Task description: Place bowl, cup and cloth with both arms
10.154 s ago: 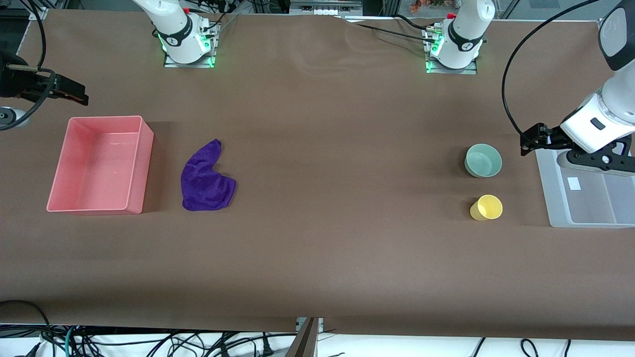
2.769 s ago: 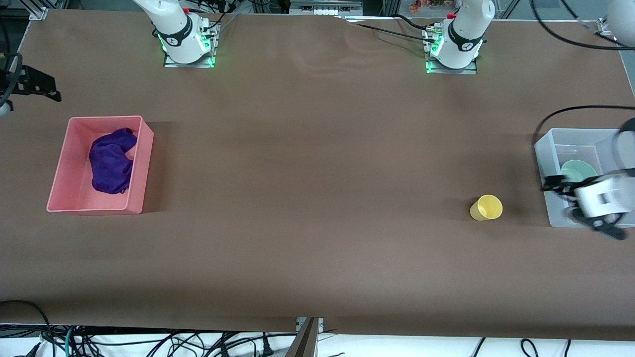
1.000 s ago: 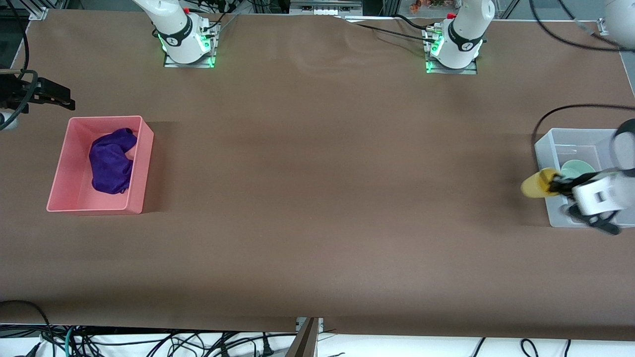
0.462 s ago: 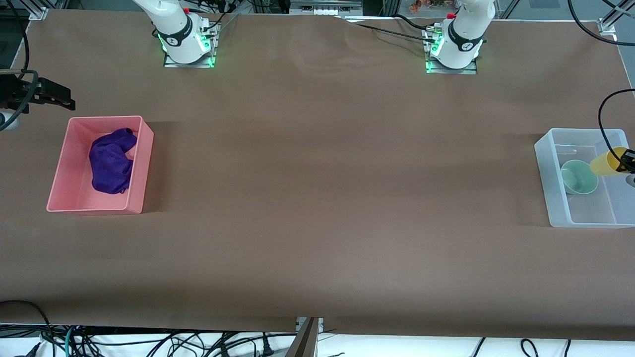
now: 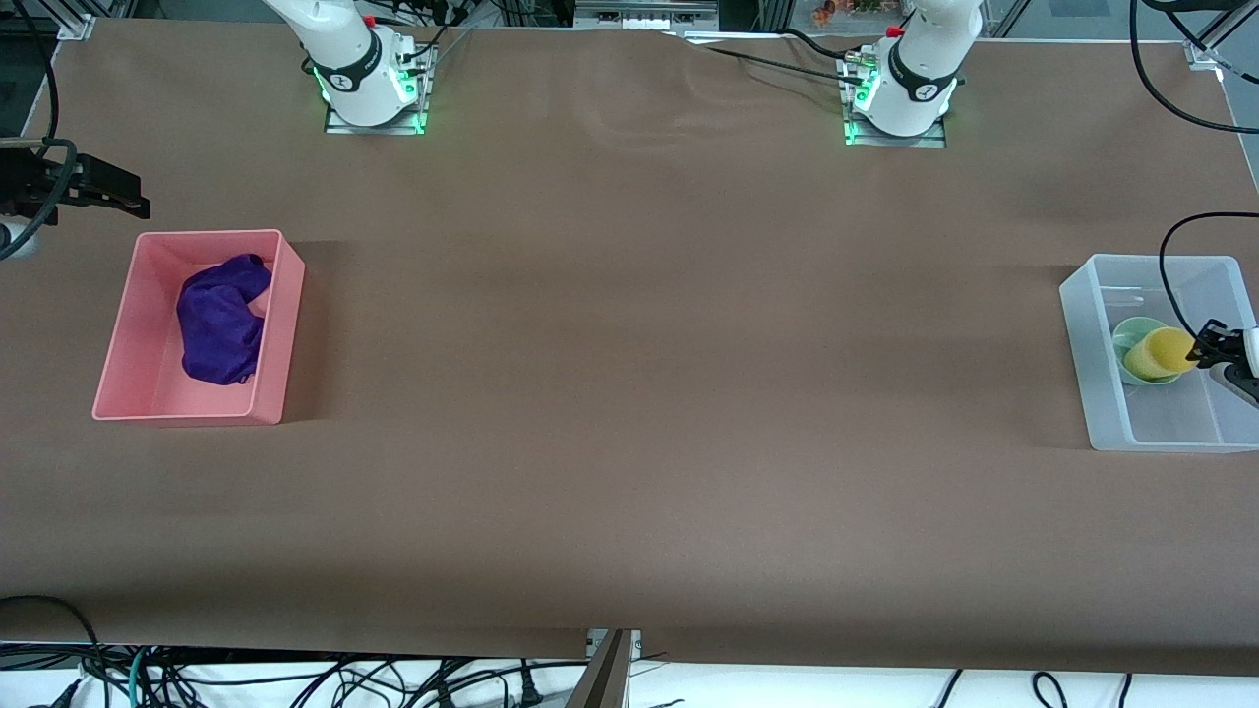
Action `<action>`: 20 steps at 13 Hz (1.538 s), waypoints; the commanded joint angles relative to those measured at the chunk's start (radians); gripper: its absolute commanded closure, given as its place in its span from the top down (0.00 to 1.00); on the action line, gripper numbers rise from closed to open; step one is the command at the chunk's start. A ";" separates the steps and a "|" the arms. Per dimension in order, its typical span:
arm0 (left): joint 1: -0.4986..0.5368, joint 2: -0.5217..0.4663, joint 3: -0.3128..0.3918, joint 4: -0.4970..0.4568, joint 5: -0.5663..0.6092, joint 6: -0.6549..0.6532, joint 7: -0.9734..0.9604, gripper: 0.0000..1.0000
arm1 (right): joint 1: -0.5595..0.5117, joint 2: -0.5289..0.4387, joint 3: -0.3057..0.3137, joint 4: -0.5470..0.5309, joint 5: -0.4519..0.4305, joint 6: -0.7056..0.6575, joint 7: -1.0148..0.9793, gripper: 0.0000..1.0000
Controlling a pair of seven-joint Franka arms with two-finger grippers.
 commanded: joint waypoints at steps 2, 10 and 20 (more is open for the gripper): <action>-0.008 -0.061 -0.030 0.022 -0.020 -0.074 0.019 1.00 | -0.003 0.002 0.005 0.013 0.009 -0.009 0.008 1.00; -0.056 -0.264 -0.396 0.063 -0.001 -0.455 -0.530 1.00 | -0.005 0.002 0.002 0.013 0.009 -0.007 0.004 1.00; -0.585 -0.715 -0.034 -0.312 -0.245 -0.235 -0.942 1.00 | -0.006 0.002 0.000 0.013 0.009 -0.007 0.004 1.00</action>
